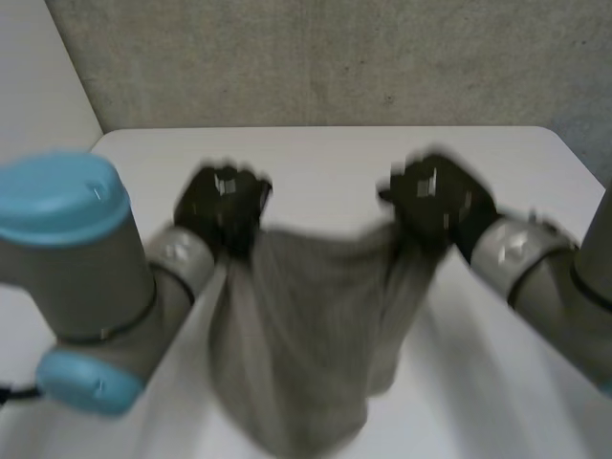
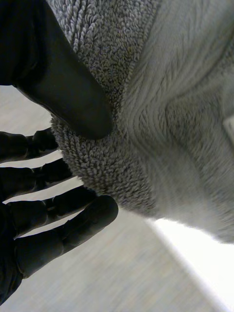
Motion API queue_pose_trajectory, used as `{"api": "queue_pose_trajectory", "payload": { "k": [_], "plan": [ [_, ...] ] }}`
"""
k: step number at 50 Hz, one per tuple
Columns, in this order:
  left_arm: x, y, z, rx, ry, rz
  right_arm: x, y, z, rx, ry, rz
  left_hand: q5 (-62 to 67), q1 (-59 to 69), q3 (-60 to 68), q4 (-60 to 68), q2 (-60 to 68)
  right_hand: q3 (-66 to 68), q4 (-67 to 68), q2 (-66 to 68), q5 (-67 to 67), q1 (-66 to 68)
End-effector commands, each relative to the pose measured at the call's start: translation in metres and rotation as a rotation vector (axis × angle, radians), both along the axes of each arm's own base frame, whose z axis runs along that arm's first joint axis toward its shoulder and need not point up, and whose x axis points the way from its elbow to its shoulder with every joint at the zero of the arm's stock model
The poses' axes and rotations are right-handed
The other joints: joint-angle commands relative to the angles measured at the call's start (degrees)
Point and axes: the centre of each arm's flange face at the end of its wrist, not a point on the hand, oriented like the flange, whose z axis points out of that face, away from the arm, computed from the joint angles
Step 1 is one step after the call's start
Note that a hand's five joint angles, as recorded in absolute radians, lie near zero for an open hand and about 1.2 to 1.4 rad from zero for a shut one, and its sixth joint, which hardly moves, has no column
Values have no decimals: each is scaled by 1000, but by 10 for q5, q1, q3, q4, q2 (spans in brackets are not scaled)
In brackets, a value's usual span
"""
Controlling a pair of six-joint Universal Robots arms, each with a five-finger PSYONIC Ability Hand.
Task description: Fold the towel.
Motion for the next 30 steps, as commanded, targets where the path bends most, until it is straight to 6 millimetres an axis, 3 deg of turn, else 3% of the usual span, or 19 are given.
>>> {"api": "queue_pose_trajectory", "payload": {
  "k": [1,2,3,4,6,10,12,15,17,18,20,22,23,25,26,27,28,29,30],
  "plan": [
    [-6,-49,118,-481,230,79,12,-48,92,-542,-502,-17,-137,9,-82,-64,24,38,40,50,40,46],
    [-6,-49,118,-482,230,79,12,-48,92,-543,-503,-17,-137,9,-82,-64,24,38,40,50,40,46],
    [-4,-47,139,-559,281,86,13,-46,96,-564,-546,-11,-137,9,-82,-64,24,38,40,50,40,46],
    [-4,-47,139,-560,282,87,13,-46,96,-564,-547,-11,-137,9,-82,-64,24,38,40,50,40,46],
    [2,-41,163,-654,345,94,15,-45,92,-523,-536,-9,-137,9,-82,-64,24,38,40,50,40,46],
    [2,-36,151,-632,322,80,16,-45,74,-420,-476,-11,-137,9,-82,-64,24,38,40,50,40,46],
    [1,-32,119,-559,265,65,19,-48,44,-305,-392,-14,-137,9,-82,-64,24,38,40,50,40,46],
    [2,-30,98,-511,231,60,21,-48,29,-258,-347,-13,-137,9,-82,-64,24,38,40,50,40,46],
    [5,-24,55,-405,158,54,22,-46,3,-194,-257,-7,-137,9,-82,-64,24,38,40,50,40,46],
    [5,-24,55,-405,157,54,22,-46,2,-193,-257,-7,-137,9,-82,-64,24,38,40,50,40,46],
    [10,-13,10,-298,73,33,17,-39,-25,-139,-145,-7,-137,9,-82,-64,24,38,40,50,40,46],
    [14,-8,-12,-242,27,22,13,-33,-40,-107,-82,-4,-137,9,-82,-64,24,38,40,50,40,46],
    [14,-8,-13,-242,26,22,13,-33,-41,-107,-81,-4,-137,9,-82,-64,24,38,40,50,40,46],
    [24,4,-50,-149,-62,9,6,-17,-76,-30,58,13,-155,-9,-100,-82,6,38,40,50,40,46],
    [24,4,-50,-149,-63,9,6,-17,-77,-30,59,13,-155,-10,-100,-83,6,38,40,50,40,46],
    [24,4,-50,-149,-63,9,2,-9,-97,19,128,20,-155,-10,-100,-83,6,38,40,50,40,46],
    [29,12,-68,-104,-109,3,-2,1,-114,67,195,31,-180,-34,-125,-108,-19,38,40,50,40,46],
    [35,21,-82,-65,-151,-3,-2,1,-114,68,195,31,-189,-43,-134,-116,-28,38,40,50,40,46],
    [35,21,-82,-64,-151,-3,-6,9,-125,110,241,41,-189,-43,-134,-116,-28,38,40,50,40,46]
  ]
}}
